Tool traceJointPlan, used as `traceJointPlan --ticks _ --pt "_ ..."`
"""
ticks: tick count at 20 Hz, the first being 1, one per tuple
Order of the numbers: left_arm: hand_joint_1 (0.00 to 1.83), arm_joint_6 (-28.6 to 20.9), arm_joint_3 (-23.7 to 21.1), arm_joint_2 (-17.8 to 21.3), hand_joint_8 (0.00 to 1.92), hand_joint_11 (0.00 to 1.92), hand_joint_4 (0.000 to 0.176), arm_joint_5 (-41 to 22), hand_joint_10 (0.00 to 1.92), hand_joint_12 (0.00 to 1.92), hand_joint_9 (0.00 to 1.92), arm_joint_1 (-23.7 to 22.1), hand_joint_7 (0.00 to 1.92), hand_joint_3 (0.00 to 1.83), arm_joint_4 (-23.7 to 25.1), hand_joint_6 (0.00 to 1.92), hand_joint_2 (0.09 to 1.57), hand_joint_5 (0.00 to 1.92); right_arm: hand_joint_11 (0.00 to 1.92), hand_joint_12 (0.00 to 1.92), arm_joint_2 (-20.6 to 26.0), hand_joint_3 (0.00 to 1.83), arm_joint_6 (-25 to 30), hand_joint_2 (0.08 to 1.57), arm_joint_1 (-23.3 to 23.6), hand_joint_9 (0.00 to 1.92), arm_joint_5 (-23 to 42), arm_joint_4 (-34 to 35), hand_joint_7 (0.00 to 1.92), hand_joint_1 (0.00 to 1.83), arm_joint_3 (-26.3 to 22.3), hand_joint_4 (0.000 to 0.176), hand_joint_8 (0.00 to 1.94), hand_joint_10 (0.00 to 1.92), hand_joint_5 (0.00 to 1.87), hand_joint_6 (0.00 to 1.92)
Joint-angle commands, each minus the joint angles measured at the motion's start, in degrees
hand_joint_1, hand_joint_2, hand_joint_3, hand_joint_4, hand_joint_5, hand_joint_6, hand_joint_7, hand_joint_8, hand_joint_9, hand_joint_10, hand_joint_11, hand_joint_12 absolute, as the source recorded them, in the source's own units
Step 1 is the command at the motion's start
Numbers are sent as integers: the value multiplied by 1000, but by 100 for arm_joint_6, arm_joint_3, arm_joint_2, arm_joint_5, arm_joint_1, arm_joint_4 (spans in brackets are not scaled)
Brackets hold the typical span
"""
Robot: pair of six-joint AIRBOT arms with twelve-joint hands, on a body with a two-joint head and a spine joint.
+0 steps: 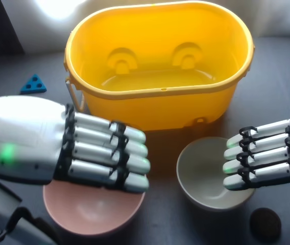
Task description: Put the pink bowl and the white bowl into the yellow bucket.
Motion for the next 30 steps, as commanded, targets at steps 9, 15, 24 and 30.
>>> traceJointPlan --ticks 9,15,24,30 --pt "0 -32 371 -202 0 0 0 -315 0 0 0 433 0 15 -205 0 1240 0 0 208 -454 9 -10 1175 -88 78 179 445 110 0 338 0 6 6 132 7" --pt "0 22 630 -442 0 0 0 -169 0 0 0 614 0 14 -207 0 1248 0 0 156 -651 1 -211 1190 -141 56 112 471 86 0 378 0 2 2 107 0" --pt "0 71 957 -603 9 0 0 -175 1 0 3 876 23 8 -139 7 1247 19 0 198 -890 0 -250 1150 -211 66 79 568 96 0 554 0 1 0 112 0" --pt "297 111 1009 -630 0 0 0 -184 0 0 0 992 0 0 -77 0 1112 0 0 206 -964 0 -301 883 -243 50 65 621 72 421 617 0 0 0 95 0"
